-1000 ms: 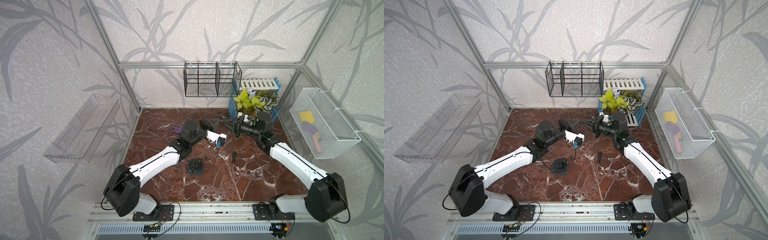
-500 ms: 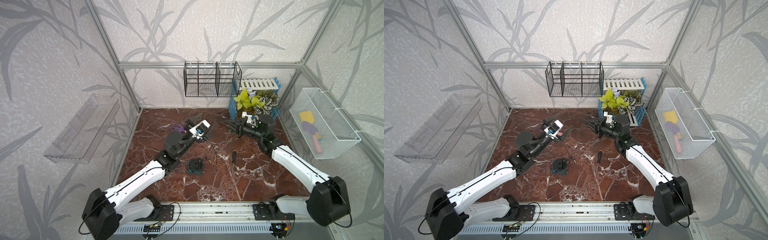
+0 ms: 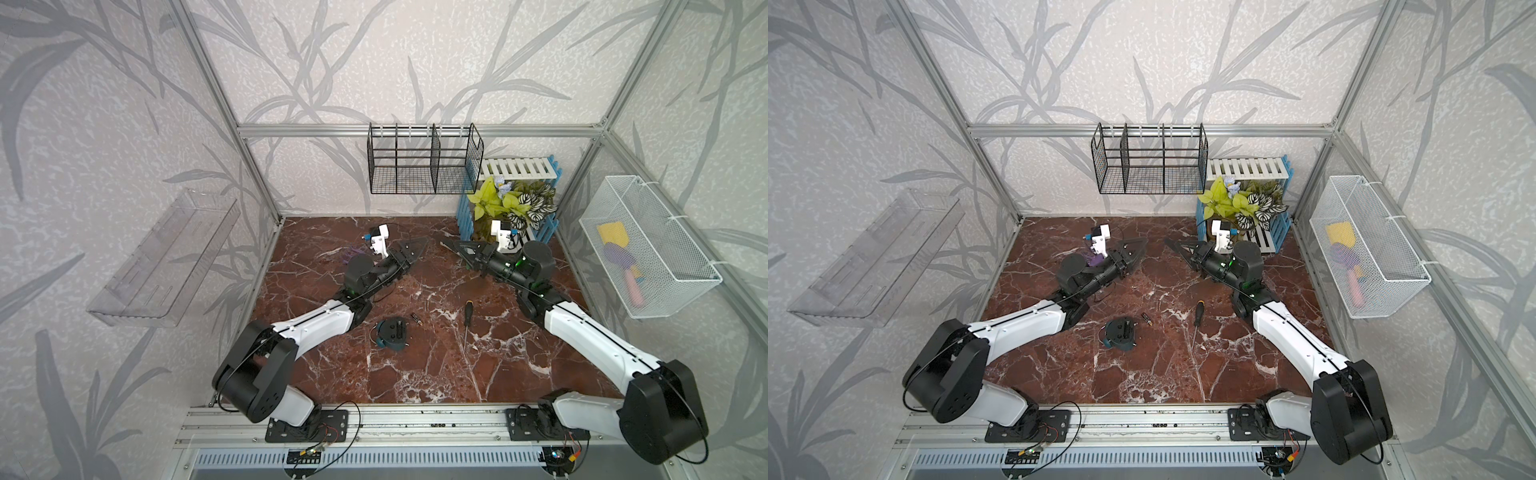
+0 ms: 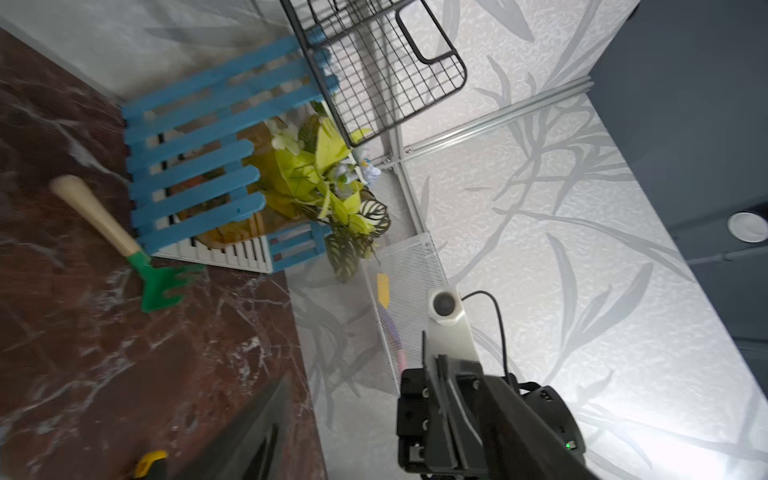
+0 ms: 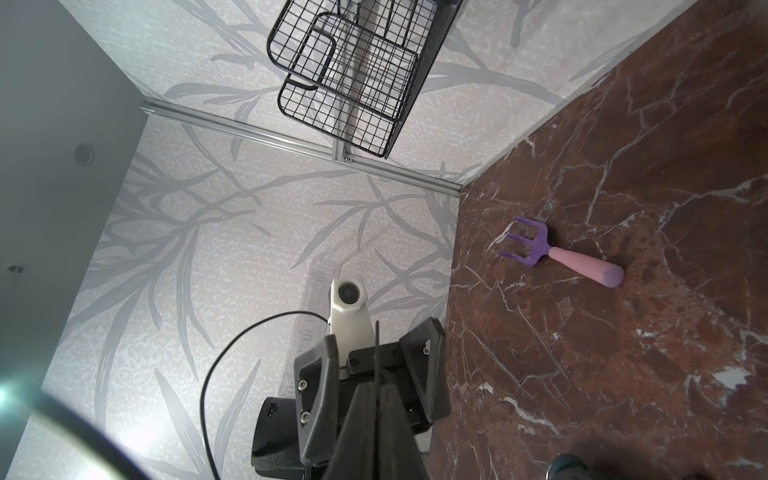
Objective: Remove the battery from the alarm
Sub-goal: Pick up the cover from the center of the board.
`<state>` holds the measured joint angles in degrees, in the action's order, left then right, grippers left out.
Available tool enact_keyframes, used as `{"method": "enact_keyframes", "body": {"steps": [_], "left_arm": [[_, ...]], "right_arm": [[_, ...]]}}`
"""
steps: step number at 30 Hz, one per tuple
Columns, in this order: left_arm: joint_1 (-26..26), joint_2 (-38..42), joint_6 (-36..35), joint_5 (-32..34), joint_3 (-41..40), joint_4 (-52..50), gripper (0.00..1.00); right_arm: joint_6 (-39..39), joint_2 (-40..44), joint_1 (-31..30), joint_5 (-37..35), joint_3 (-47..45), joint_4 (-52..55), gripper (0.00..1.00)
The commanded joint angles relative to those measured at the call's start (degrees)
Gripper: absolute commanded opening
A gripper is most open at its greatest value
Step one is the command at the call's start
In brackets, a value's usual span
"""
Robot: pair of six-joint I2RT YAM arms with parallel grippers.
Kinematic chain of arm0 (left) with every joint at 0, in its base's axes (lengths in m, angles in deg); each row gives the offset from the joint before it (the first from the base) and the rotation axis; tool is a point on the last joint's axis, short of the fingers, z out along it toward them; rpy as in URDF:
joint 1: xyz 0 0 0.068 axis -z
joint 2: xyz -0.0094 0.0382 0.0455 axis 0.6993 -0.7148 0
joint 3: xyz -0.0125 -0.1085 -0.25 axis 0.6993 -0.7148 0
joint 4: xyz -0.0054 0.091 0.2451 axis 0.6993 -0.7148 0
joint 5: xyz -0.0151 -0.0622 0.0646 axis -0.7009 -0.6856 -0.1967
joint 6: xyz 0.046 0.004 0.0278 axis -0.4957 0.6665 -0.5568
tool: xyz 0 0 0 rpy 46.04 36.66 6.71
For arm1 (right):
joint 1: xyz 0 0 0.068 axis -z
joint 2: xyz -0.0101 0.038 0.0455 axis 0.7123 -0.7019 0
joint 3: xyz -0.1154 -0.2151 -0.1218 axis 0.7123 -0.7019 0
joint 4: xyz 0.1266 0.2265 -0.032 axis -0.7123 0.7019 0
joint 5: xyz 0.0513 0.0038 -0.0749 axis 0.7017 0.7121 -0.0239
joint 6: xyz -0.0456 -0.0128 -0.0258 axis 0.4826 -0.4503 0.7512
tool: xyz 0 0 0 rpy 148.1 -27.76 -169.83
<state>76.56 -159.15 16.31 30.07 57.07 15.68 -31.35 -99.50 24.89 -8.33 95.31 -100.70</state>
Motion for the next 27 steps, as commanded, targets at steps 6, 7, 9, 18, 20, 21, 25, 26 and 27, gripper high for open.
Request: {"method": "enact_keyframes", "body": {"steps": [6, 7, 9, 18, 20, 21, 25, 26, 27], "left_arm": [[2.7, -6.7, 9.8, -7.0, 7.5, 11.4, 0.48], [2.9, -6.9, 10.0, -7.1, 7.5, 11.6, 0.45], [2.8, -7.1, 10.6, -6.8, 7.0, 12.1, 0.38], [2.5, -6.9, 12.1, -5.2, 5.5, 12.6, 0.03], [2.3, -6.8, 11.9, -5.5, 5.6, 12.5, 0.00], [2.2, -6.8, 11.5, -5.7, 5.5, 12.4, 0.00], [0.4, -6.5, 7.2, -9.4, 5.7, 11.3, 0.00], [-0.4, -6.4, 5.1, -11.9, 5.8, 11.2, 0.00], [-1.4, -6.5, 2.1, -15.0, 6.0, 10.7, 0.00]], "right_arm": [[2.3, 1.5, -1.3, -0.4, 1.6, -1.9, 0.02], [2.3, 1.7, -1.3, -0.5, 1.6, -1.9, 0.02], [2.4, 2.3, -1.3, -1.0, 1.3, -1.8, 0.03], [4.2, 3.8, -1.3, -0.5, 0.8, -0.1, 0.05], [5.7, 4.3, -1.3, -0.5, 0.7, 1.8, 0.06], [6.2, 4.7, -1.3, -0.6, 0.6, 2.8, 0.08], [10.7, 7.3, -0.8, -1.8, 0.0, 9.1, 0.39], [12.5, 8.2, -0.3, -1.6, -0.5, 10.7, 0.47], [15.2, 9.6, 0.0, -1.5, -1.2, 11.6, 0.56]]}}
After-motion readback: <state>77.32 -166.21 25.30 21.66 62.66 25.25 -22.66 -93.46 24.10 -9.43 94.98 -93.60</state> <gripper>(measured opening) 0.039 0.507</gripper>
